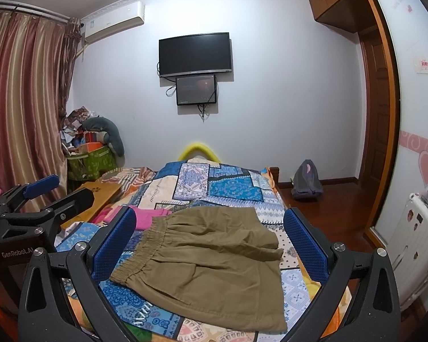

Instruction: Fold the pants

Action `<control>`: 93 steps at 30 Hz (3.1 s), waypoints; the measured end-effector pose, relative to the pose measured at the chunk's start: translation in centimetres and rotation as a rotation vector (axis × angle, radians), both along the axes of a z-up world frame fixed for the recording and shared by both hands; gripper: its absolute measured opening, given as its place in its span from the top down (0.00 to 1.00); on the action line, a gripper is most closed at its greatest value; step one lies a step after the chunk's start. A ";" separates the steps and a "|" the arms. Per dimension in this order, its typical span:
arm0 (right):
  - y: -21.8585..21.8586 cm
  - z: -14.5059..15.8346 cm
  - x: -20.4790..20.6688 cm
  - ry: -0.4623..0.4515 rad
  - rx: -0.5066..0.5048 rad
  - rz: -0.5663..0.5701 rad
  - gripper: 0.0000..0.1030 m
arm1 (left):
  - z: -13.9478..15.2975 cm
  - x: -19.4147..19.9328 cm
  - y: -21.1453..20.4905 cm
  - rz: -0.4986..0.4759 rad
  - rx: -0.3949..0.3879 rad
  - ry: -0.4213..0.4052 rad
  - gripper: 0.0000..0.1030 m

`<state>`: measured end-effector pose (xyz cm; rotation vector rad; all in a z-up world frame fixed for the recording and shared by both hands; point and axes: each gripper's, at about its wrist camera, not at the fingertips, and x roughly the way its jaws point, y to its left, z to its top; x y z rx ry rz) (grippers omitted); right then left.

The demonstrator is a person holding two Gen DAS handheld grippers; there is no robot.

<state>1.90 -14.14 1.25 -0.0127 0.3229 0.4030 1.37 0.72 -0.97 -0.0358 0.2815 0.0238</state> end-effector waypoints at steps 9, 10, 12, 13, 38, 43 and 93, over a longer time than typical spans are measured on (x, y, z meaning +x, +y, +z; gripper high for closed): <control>-0.3 -1.4 2.6 0.015 -0.061 -0.048 0.00 | -1.2 2.9 1.1 0.061 0.000 0.034 0.00; -0.5 -1.6 3.0 0.016 -0.071 -0.060 0.00 | -1.3 3.4 1.4 0.062 -0.001 0.038 0.00; -0.7 -2.0 3.9 0.015 -0.102 -0.084 0.00 | -1.7 4.7 2.1 0.071 0.001 0.052 0.00; -0.9 -2.3 4.6 0.010 -0.122 -0.100 0.00 | -1.9 5.5 2.5 0.079 0.006 0.062 0.00; 2.0 -7.6 24.3 0.004 -0.350 0.070 0.00 | -13.9 31.1 15.2 0.185 0.070 0.444 0.00; 2.5 -10.5 28.9 0.098 -0.368 0.116 0.02 | -19.0 33.9 16.5 0.202 0.079 0.579 0.20; 6.3 -13.0 40.8 0.357 -0.276 0.168 0.91 | -18.2 39.8 18.3 0.087 0.003 0.605 0.93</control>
